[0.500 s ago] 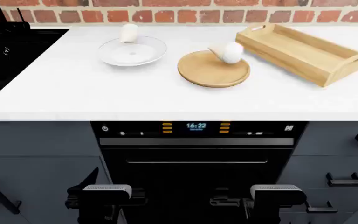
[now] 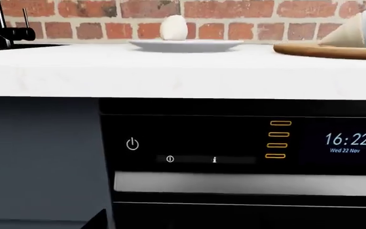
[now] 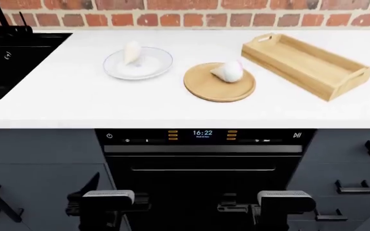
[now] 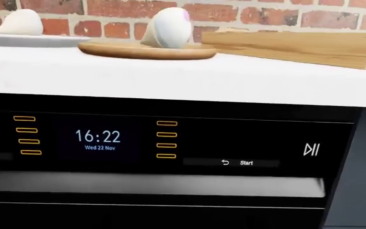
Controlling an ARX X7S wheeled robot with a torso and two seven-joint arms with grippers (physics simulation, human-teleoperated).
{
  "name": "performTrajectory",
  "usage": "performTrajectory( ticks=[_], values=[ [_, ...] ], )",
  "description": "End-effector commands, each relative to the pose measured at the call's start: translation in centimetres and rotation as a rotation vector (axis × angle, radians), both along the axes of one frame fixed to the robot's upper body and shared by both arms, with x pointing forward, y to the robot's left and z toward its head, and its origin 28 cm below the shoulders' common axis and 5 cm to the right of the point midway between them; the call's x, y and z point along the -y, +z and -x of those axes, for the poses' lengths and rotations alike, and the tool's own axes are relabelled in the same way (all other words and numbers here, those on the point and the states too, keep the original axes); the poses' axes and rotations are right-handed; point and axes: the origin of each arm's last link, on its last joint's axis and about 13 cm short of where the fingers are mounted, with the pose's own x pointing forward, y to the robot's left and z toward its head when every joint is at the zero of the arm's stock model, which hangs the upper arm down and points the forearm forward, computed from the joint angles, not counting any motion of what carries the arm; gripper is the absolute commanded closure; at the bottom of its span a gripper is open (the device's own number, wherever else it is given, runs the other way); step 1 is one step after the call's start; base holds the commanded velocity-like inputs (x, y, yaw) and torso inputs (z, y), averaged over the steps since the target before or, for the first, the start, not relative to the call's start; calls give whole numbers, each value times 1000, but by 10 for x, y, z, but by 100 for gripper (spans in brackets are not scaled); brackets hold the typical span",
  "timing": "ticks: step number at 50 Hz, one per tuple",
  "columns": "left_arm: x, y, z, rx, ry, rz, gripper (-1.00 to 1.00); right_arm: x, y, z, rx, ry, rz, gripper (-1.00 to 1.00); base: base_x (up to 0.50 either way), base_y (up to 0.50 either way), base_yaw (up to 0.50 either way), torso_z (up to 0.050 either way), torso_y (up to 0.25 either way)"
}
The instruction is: Move the dessert items from the plate to the tray.
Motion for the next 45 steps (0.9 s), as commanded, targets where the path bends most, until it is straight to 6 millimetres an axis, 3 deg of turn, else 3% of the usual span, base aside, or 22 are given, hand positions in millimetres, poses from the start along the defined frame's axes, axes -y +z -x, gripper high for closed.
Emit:
performTrajectory(
  ticks=[1,24,25,27,29,30,33,45],
  values=[
    [-1,2,2,20,20,6,-100,1,1,1,12,-12,6,-100,0,0,0,50,0],
    [-2,2,3,22,31,-9,-100,1,1,1,7,-12,5,-100,0,0,0,50,0],
    [-11,25,2,19,9,-12,-100,15,19,5,-18,0,10,-100,0,0,0,0,0],
    [-22,96,-12,132,-6,15,-100,26,76,1,34,17,16,-100,0,0,0,0,0],
    [-21,155,1,243,-57,6,-100,25,126,14,92,56,38,-100,0,0,0,0,0],
    [-20,169,9,238,-75,-15,-100,25,136,16,110,62,43,-100,0,0,0,0,0],
    [-25,166,14,-32,-88,-54,-100,27,149,17,125,71,42,-100,0,0,0,0,0],
    [-31,201,14,-40,-115,-107,-100,33,188,19,156,101,52,-100,0,0,0,0,0]
  ],
)
